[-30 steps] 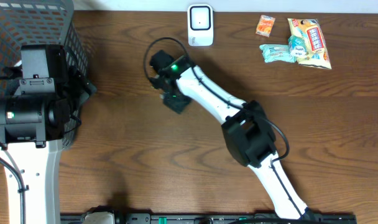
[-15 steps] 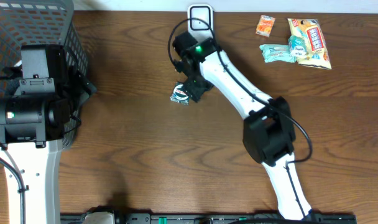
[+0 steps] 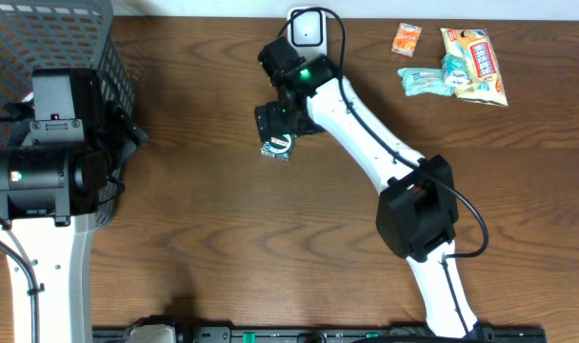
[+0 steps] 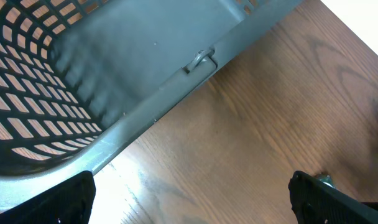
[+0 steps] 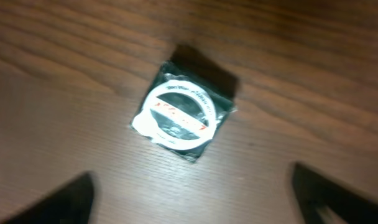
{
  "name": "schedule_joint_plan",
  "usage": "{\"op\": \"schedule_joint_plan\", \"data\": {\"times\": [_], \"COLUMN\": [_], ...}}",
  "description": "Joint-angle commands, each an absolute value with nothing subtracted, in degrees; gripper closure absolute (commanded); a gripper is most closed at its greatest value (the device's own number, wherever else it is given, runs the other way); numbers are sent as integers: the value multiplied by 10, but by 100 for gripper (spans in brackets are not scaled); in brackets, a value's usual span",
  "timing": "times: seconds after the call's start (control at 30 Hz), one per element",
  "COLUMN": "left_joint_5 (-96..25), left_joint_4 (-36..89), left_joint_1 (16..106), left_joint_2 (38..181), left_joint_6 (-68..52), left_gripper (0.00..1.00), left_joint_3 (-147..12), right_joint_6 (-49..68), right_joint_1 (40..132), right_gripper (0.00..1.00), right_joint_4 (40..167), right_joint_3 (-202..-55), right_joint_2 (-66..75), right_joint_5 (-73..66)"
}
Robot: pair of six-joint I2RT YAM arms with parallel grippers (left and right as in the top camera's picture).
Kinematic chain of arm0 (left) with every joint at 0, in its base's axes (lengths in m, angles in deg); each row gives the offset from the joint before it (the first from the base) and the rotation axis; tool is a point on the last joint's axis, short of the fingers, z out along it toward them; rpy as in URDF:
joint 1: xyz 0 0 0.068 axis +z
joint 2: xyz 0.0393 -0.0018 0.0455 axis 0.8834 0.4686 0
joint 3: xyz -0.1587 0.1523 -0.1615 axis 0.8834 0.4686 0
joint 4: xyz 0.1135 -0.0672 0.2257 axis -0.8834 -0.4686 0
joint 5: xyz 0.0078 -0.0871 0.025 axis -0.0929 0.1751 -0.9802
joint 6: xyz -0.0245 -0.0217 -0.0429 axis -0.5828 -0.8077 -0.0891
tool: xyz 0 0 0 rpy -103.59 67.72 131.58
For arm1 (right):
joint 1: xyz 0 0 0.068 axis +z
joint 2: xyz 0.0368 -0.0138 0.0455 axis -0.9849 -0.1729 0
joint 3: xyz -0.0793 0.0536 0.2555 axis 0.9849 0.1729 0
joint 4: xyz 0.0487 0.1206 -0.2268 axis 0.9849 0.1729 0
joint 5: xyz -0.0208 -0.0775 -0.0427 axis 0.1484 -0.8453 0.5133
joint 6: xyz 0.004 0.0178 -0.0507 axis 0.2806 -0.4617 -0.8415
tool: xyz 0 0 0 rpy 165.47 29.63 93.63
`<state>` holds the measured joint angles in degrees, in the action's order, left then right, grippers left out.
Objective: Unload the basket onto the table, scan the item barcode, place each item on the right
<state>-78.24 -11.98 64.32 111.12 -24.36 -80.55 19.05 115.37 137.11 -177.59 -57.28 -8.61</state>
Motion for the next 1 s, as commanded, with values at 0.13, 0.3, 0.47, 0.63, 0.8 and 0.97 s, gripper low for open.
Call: {"op": "schedule_joint_plan", "data": {"times": [0.13,0.3,0.47,0.63,0.8,0.97], "left_joint_5": [-788,-788,-788,-788,-788,-788], "left_joint_4": [-121,-121,-121,-121,-121,-121], "left_joint_1": [647,647,647,647,647,647], "left_joint_2": [1111,1111,1111,1111,1111,1111], "left_joint_6": [-246,-246,-246,-246,-246,-246], "left_gripper": [2,2,2,2,2,2], "left_joint_3": [-809,-809,-809,-809,-809,-809], "right_joint_6": [431,471,486,485,485,480], "right_joint_1": [1190,1195,1195,1195,1194,1192], "right_gripper": [1,3,1,6,17,23], "right_joint_4": [1343,1334,1328,1314,1306,1308], "right_joint_3": [-1775,-1775,-1775,-1775,-1775,-1775], "right_joint_2": [-591,-617,-652,-660,-669,-683], "right_joint_5": [-176,-217,-204,-186,-189,-184]}}
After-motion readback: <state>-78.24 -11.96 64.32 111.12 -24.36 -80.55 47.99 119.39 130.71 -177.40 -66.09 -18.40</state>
